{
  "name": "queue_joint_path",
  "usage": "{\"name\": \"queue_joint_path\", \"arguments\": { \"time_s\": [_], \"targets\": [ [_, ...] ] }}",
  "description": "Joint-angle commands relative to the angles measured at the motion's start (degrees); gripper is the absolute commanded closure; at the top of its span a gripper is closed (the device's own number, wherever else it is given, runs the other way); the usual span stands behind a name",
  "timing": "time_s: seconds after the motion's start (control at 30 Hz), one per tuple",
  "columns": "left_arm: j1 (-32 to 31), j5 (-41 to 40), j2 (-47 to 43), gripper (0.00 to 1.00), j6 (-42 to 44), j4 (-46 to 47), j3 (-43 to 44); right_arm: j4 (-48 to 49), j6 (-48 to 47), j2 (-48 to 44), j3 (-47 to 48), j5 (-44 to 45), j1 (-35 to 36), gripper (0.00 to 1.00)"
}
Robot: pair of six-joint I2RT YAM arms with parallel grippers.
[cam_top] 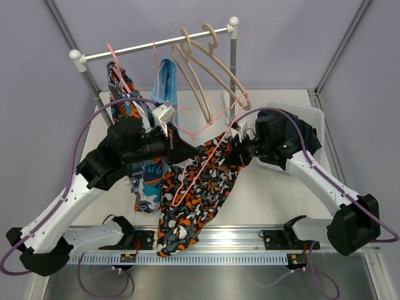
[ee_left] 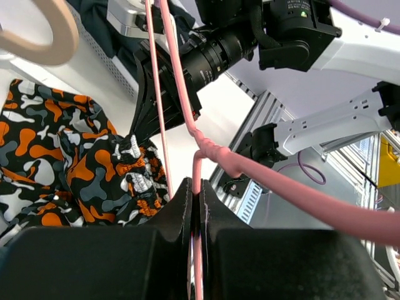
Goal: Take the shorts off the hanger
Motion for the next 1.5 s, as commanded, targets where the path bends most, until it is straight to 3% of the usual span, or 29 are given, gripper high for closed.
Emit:
{"name": "queue_joint_path", "arguments": {
  "time_s": [0.0, 0.2, 0.4, 0.53, 0.67, 0.7, 0.77, 0.8, 0.97, 1.47],
  "targets": [
    [-0.33, 1.23, -1.09, 1.00, 0.37, 3.17, 4.59, 0.32, -1.46, -3.46, 2.88, 4.25, -1.88, 1.00],
    [-0.33, 0.89, -5.92, 1.00, 1.24, -2.45, 10.03, -0.83, -4.35, -4.08, 3.15, 5.13, -9.89, 1.00],
    [-0.33, -17.38, -7.51, 1.00, 3.44, -19.22, 16.19, 1.80, -3.65, -1.55, 3.67, 14.09, -11.21, 1.00],
    [-0.33, -27.57, -4.62, 1.00, 1.87, -22.15, 19.53, 1.98, -3.91, 4.16, 6.13, 18.75, -11.21, 0.99],
    [-0.24, -32.87, 1.35, 1.00, 1.16, -23.47, 22.96, 0.32, -4.97, 8.56, 7.45, 17.88, -11.21, 0.83],
    [-0.24, -33.31, 2.67, 1.00, 1.07, -23.47, 23.66, 0.14, -5.06, 9.09, 7.54, 17.01, -11.21, 0.70],
    [-0.24, -35.50, 5.22, 1.00, 0.20, -24.26, 26.73, -0.12, -5.50, 8.66, 7.10, 16.12, -11.30, 0.56],
    [-0.15, -37.33, 7.93, 1.00, -0.59, -25.30, 27.88, -0.21, -5.59, 7.79, 7.10, 15.69, -11.30, 0.43],
    [2.03, -39.90, 13.93, 1.00, -2.44, -27.16, 33.77, -1.26, -6.29, 3.30, 7.19, 13.23, -11.30, 0.23],
    [12.85, -32.70, 36.51, 1.00, 0.81, -30.15, 54.67, -0.65, -2.86, -4.26, 5.17, 9.97, -12.26, 0.18]
  ]
}}
